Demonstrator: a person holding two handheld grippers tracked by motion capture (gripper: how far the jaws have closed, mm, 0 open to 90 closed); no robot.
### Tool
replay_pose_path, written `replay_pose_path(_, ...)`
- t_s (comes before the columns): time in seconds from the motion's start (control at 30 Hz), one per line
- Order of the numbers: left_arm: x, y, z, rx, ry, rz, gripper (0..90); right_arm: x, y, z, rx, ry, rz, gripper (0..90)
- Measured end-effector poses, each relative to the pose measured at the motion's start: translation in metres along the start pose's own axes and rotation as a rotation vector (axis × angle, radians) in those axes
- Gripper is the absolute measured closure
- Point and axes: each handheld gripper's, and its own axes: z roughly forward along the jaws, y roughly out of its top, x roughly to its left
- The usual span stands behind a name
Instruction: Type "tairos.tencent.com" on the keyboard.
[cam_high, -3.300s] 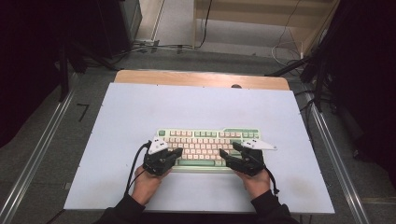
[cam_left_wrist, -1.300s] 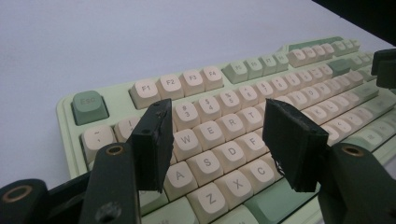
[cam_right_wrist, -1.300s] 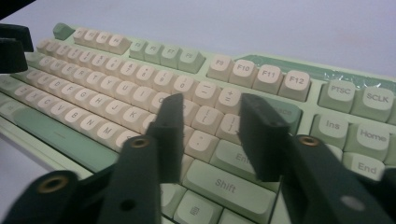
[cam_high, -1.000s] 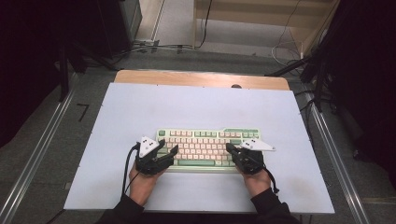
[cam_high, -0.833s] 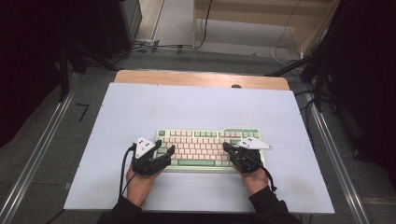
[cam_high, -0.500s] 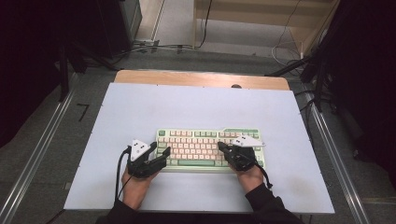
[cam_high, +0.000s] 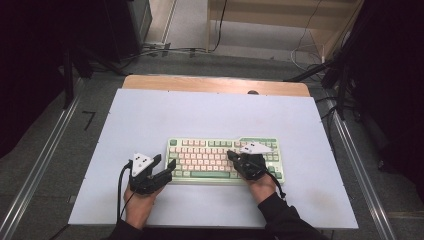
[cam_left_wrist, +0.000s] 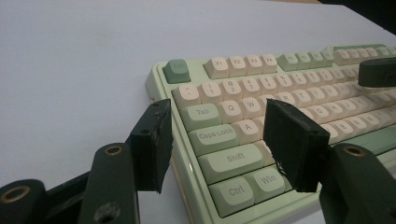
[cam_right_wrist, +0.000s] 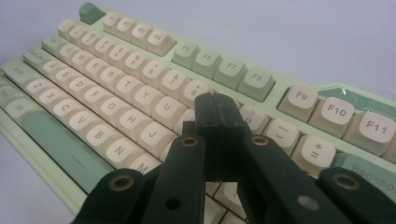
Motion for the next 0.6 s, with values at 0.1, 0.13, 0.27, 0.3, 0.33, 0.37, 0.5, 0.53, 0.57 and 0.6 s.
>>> replay_pose_path(0.1,0.0002,-0.0004,-0.0004,-0.001,-0.001,0.000,42.9,0.0003,0.0003,0.0011,0.008,-0.005,0.001,87.6)
replay_pose_path(0.13,0.0002,-0.0005,-0.0005,0.001,-0.001,0.001,42.9,0.0003,0.0005,0.0012,0.008,-0.006,-0.001,87.6)
replay_pose_path(0.27,0.0004,-0.0006,-0.0009,0.003,-0.001,0.001,42.9,0.0003,0.0006,0.0024,0.013,-0.011,0.000,87.6)
replay_pose_path(0.3,0.0004,-0.0005,-0.0009,0.001,-0.002,0.000,42.9,0.0001,0.0005,0.0027,0.018,-0.012,0.002,87.6)
replay_pose_path(0.33,0.0005,-0.0005,-0.0008,0.001,-0.001,-0.001,42.9,-0.0003,0.0004,0.0032,0.023,-0.016,0.001,87.6)
replay_pose_path(0.37,0.0006,-0.0005,-0.0007,0.002,-0.001,0.000,42.8,-0.0007,0.0002,0.0040,0.025,-0.018,0.002,87.6)
replay_pose_path(0.5,0.0005,-0.0005,-0.0007,0.003,-0.001,0.001,42.8,-0.0010,-0.0001,0.0053,0.029,-0.020,-0.003,87.6)
replay_pose_path(0.53,0.0004,-0.0005,-0.0007,0.003,-0.001,0.001,42.9,-0.0009,-0.0003,0.0058,0.035,-0.017,-0.001,87.6)
replay_pose_path(0.57,0.0004,-0.0006,-0.0007,0.005,-0.001,0.004,42.9,-0.0012,-0.0006,0.0067,0.045,-0.018,-0.002,87.6)
replay_pose_path(0.6,0.0003,-0.0006,-0.0006,0.006,-0.001,0.004,42.9,-0.0012,-0.0009,0.0072,0.043,-0.017,-0.004,87.6)
